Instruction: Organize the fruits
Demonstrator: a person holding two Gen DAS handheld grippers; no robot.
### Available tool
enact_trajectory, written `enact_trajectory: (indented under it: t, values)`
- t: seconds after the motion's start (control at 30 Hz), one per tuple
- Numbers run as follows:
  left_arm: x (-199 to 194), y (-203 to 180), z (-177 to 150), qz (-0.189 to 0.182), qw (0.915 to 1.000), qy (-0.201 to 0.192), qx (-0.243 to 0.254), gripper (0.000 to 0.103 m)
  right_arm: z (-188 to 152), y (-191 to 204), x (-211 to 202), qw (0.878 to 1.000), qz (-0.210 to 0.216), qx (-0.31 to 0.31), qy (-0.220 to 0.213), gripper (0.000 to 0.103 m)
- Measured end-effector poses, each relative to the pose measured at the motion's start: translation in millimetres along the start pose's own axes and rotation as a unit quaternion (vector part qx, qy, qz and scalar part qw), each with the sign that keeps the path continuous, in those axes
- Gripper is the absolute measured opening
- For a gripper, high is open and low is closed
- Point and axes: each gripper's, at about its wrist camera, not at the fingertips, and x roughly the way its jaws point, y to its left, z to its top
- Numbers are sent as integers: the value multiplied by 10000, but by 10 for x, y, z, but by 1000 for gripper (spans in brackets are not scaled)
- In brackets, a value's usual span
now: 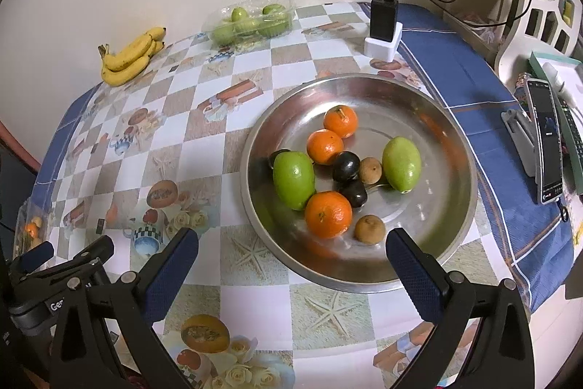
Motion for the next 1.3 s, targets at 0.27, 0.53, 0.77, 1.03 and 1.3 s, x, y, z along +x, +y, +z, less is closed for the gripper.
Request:
enact_trajectory:
  t: [0.27, 0.53, 0.77, 1.03, 1.3]
  values:
    - [-55, -7, 5, -44, 9999, -77, 57, 103, -6, -29, -62, 9999, 10, 63, -97, 103]
    - [-20, 14, 17, -63, 10000, -11, 67, 103, -2, -37, -29, 10000, 24, 74, -20, 103]
    - [-5, 35, 23, -78, 10000, 14, 51, 103, -2, -59, 8, 9999, 24, 137, 65, 103]
    - [0, 46, 19, -124, 9999, 28, 49, 103, -5, -33, 21, 9999, 15, 80, 84, 103]
    - [-1, 44, 28, -157, 9999, 35, 33, 103, -9, -20, 35, 9999, -1, 52, 100, 103]
